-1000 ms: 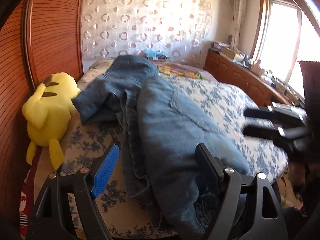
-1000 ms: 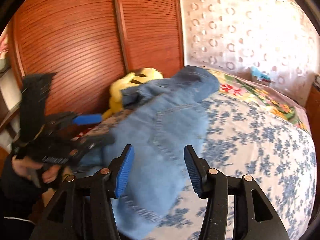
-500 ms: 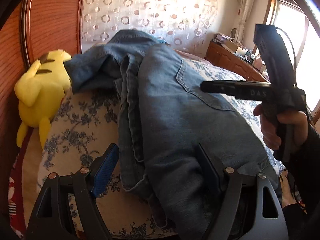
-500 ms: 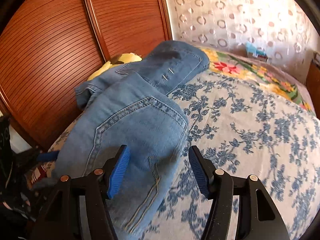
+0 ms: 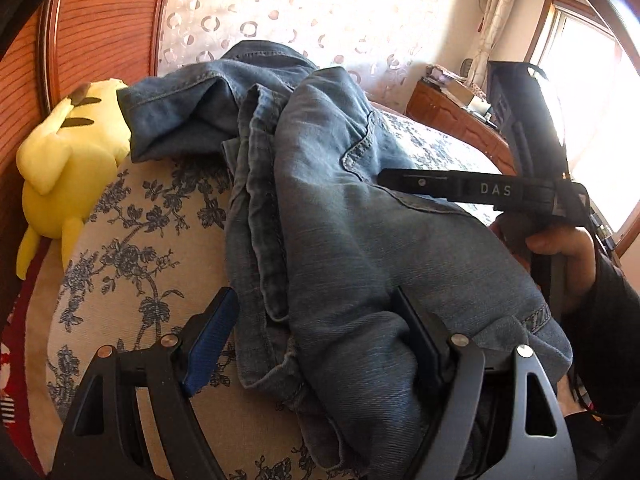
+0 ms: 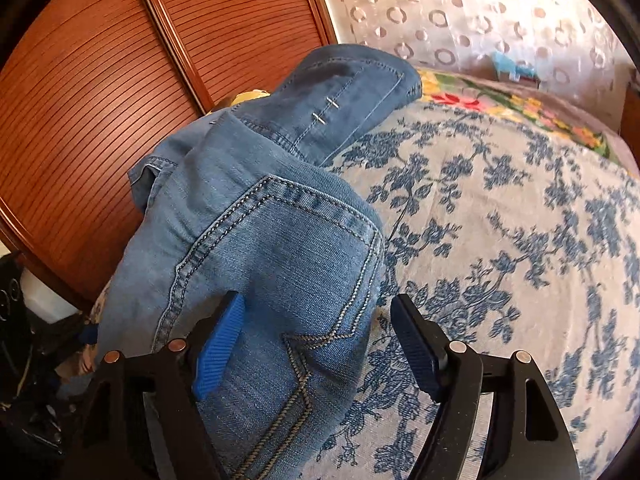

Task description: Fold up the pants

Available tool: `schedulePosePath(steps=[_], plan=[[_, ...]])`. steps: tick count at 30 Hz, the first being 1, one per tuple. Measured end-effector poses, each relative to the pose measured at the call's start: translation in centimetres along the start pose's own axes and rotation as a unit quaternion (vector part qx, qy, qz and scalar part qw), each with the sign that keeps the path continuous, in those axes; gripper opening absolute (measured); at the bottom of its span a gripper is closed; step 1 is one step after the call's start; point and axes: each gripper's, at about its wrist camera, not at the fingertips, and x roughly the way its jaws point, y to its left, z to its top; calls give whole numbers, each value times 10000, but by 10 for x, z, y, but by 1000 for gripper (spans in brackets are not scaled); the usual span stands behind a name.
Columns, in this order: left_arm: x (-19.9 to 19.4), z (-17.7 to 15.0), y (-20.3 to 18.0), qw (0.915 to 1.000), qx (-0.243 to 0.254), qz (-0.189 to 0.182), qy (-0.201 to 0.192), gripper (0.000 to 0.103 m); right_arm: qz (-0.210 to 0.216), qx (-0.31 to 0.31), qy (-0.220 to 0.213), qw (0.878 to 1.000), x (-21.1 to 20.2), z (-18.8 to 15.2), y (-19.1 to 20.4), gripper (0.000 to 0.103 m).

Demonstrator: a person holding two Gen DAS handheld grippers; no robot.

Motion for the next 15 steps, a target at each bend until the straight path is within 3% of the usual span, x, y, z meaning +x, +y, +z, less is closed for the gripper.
schedulePosePath(steps=[3, 7, 9, 11, 13, 15], plan=[[2, 2, 5, 9999, -57, -107, 8, 80, 50, 8, -31, 10000, 3, -1, -2, 77], [3, 4, 4, 9998, 9, -188, 19, 74, 235, 40, 18, 9997, 7, 0, -3, 62], [3, 4, 5, 9997, 9, -223, 32, 72, 285, 3, 36, 9996, 7, 0, -3, 53], [3, 4, 8, 9996, -27, -265, 34, 70, 353, -45, 11, 9994, 2, 2, 0, 30], [0, 5, 6, 9994, 58, -346, -9, 53, 302, -231, -47, 9993, -5, 4, 7, 23], [-5, 4, -1, 9991, 157, -389, -2, 46, 298, -432, -208, 9984, -17, 5, 15, 20]])
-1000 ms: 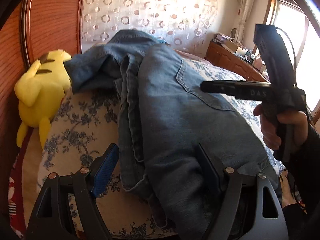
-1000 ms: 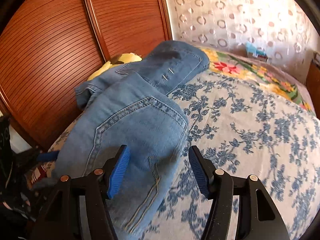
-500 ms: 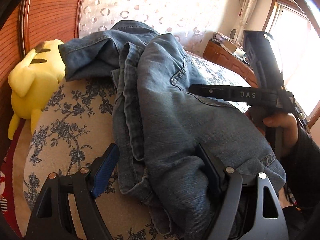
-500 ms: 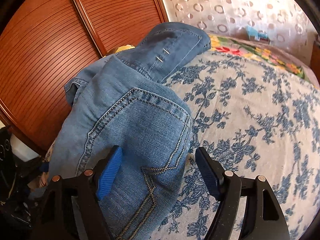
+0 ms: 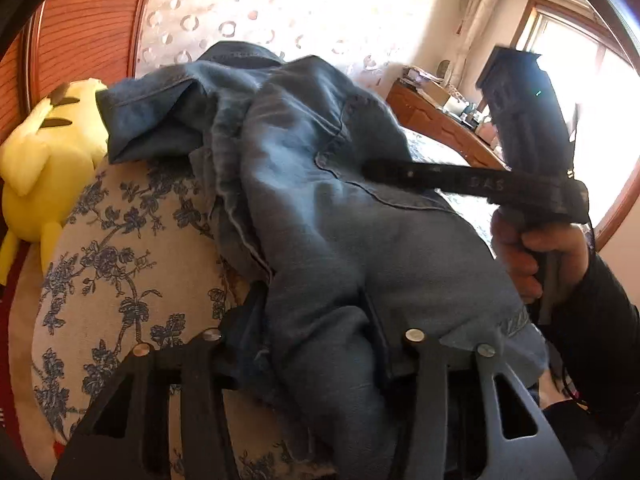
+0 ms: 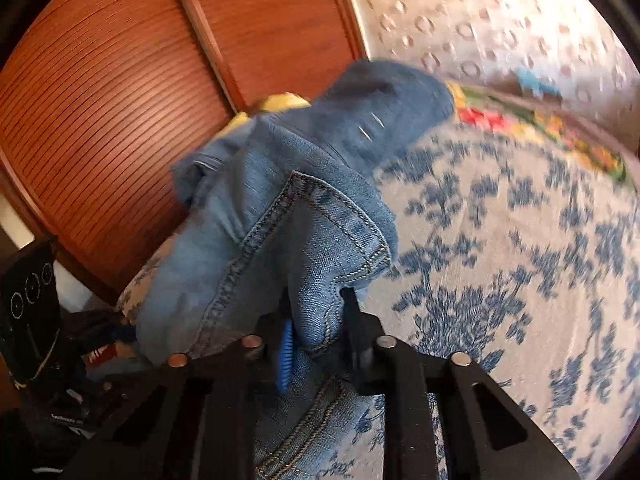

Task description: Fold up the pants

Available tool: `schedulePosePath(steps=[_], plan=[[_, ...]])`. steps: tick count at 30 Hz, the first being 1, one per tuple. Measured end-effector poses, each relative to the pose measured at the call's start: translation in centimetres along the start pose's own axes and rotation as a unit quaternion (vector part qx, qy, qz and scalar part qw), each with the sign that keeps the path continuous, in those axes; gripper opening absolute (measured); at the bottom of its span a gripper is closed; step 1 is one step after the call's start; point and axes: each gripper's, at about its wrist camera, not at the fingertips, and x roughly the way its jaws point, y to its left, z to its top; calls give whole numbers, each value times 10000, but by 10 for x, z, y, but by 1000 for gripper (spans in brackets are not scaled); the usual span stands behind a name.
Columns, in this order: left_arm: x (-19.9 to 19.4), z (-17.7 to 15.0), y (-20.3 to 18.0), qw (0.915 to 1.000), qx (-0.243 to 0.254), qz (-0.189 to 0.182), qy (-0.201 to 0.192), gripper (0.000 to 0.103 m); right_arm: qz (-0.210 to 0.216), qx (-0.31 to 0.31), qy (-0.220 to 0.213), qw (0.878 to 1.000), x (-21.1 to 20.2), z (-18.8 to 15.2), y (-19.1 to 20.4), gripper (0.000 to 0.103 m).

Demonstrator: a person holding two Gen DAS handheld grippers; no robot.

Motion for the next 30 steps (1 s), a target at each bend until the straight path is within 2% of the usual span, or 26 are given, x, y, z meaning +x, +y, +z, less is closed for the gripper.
schedulePosePath(steps=[1, 3, 5, 8, 13, 17, 24, 30], plan=[[0, 0, -3, 10000, 73, 60, 24, 45, 30, -38, -85, 10000, -6, 2, 4, 19], [-3, -1, -1, 10000, -8, -5, -48, 33, 51, -165, -287, 9994, -19, 5, 12, 18], [-7, -1, 0, 9999, -30, -57, -131, 26, 86, -321, -470, 9983, -30, 8, 22, 17], [-18, -1, -1, 9995, -76, -114, -300, 21, 138, -599, -694, 9957, -46, 13, 38, 16], [-46, 5, 2, 9965, -161, -159, -799, 21, 238, -1180, -1028, 9874, -81, 24, 73, 16], [-68, 20, 11, 9935, -171, -36, -1124, 20, 282, -1593, -1168, 9799, -91, 44, 93, 15], [-89, 51, 32, 9883, -212, 145, -1505, 20, 387, -1955, -1404, 9698, -93, 79, 103, 15], [-106, 71, 53, 9849, -304, 370, -1665, 20, 563, -2080, -1532, 9644, -79, 106, 104, 15]])
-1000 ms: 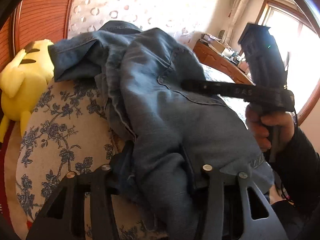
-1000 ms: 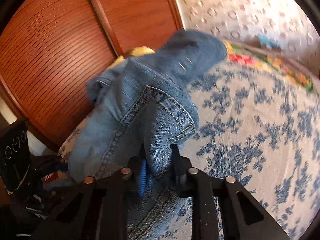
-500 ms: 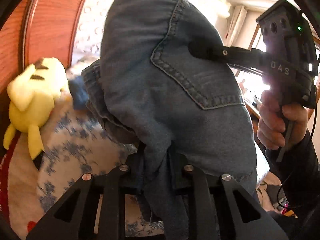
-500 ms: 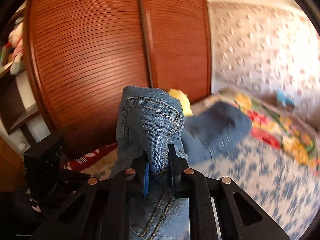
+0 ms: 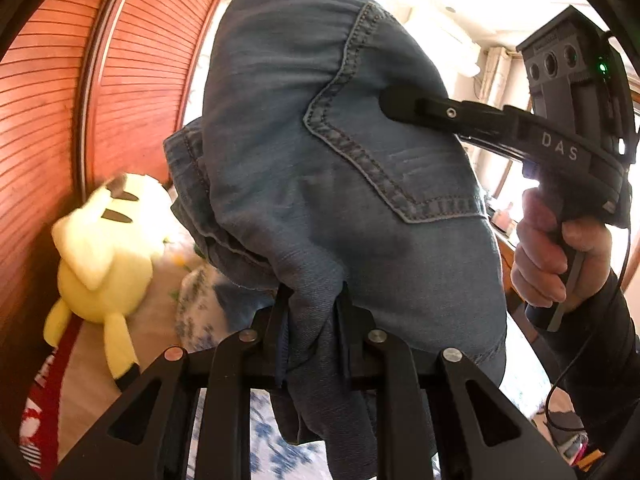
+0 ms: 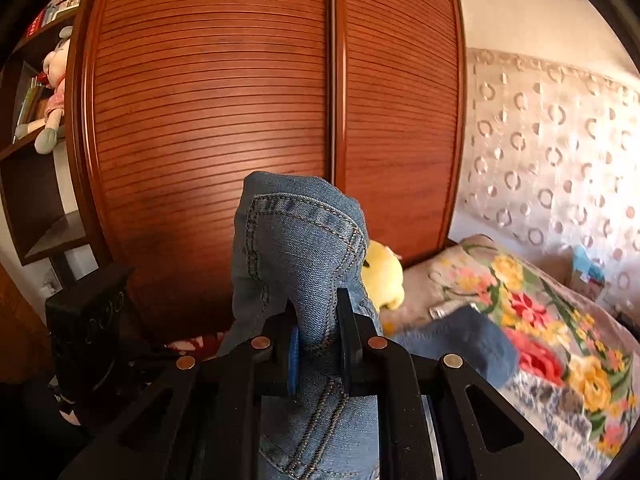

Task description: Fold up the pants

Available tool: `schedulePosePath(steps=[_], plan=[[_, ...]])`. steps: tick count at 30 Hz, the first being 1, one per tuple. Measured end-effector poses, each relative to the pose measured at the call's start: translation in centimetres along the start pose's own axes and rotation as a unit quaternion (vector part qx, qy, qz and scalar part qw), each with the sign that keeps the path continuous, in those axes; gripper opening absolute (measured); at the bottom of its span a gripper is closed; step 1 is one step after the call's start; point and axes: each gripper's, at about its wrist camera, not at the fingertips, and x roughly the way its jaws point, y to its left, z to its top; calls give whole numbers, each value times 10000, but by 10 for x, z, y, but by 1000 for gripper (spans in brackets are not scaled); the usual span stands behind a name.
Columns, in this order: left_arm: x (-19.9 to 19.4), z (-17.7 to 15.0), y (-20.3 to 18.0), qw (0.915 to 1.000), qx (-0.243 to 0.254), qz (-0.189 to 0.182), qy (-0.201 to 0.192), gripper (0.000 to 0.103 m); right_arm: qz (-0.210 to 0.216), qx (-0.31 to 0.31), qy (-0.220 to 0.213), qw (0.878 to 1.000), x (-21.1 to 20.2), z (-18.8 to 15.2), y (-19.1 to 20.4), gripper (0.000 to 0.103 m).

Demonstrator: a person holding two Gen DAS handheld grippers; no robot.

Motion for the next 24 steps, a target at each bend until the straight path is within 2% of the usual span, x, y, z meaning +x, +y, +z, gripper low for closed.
schedulePosePath(steps=[8, 12, 15, 18, 22, 24], plan=[[8, 35, 25, 9994, 36, 344, -24, 20, 296, 166, -165, 9993, 44, 8, -34, 15], [39, 58, 36, 9986, 182, 467, 159, 21, 216, 546, -257, 9979, 75, -2, -71, 15], [82, 75, 47, 9970, 357, 549, 419, 21, -56, 1077, -260, 9938, 100, -28, -121, 15], [130, 81, 47, 9938, 527, 546, 808, 22, -384, 1702, 24, 9847, 121, -69, -172, 15], [171, 77, 37, 9892, 737, 354, 1213, 26, -721, 2003, 457, 9760, 128, -113, -214, 16], [182, 75, 35, 9878, 757, 307, 1322, 31, -876, 2044, 642, 9728, 125, -128, -222, 16]])
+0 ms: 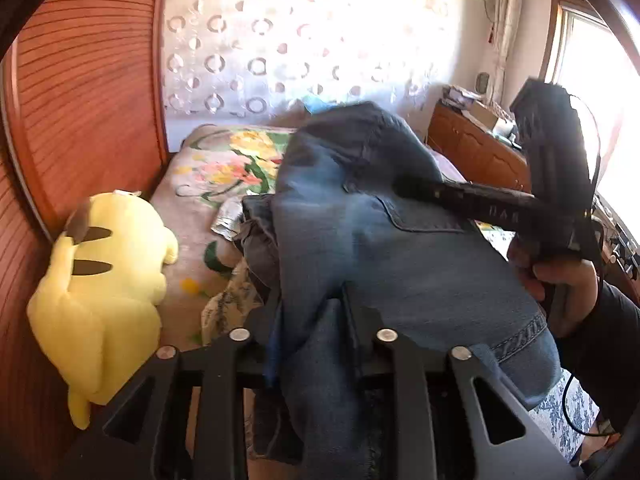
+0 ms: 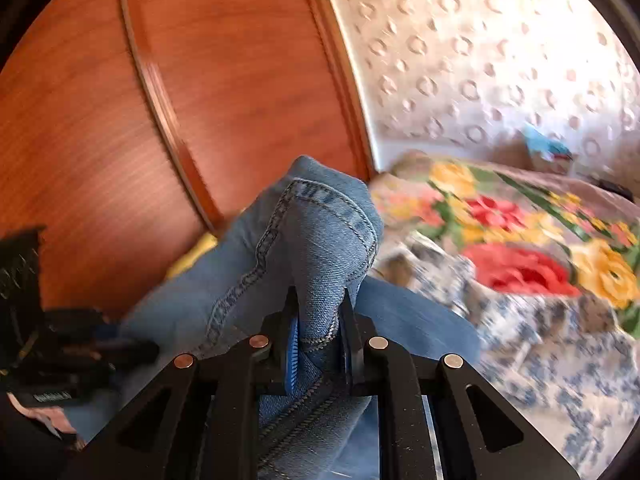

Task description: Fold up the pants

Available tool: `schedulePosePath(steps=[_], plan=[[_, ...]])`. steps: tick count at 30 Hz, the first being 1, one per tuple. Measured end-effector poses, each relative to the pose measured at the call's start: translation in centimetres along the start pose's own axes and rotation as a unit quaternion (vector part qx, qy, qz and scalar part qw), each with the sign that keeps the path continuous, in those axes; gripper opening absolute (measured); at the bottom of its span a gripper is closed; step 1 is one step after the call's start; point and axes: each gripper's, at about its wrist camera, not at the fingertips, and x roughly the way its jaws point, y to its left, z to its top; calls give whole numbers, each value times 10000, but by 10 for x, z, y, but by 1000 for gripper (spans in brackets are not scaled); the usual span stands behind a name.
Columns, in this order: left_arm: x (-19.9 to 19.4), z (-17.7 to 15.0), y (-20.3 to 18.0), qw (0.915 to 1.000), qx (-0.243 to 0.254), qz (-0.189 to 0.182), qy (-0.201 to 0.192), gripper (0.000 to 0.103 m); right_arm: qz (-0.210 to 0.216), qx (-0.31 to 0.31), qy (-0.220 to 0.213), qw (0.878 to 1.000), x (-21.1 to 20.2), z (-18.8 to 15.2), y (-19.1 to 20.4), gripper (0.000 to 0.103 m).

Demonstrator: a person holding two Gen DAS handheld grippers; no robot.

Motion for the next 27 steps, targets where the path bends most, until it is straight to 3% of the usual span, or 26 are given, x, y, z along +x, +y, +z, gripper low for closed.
schedulePosePath(steps=[4, 10, 15, 22, 27], plan=[[6, 1, 4, 9999, -10, -60, 93, 42, -387, -37, 272, 9989, -1, -23, -14, 22], [-15, 5, -3, 9996, 76, 287, 0, 49, -467, 97, 387, 9981, -8, -10, -15, 47], [-38, -1, -10, 9991, 119, 349, -220, 51, -421, -87, 286, 9987, -35, 2, 5, 47], [-29, -34, -16, 9971, 289, 665, 230, 51, -296, -283, 166, 9990, -91, -26, 34, 47], [-35, -50, -14, 9967, 178, 745, 249, 51, -350, -249, 74, 9991, -124, -47, 41, 47]])
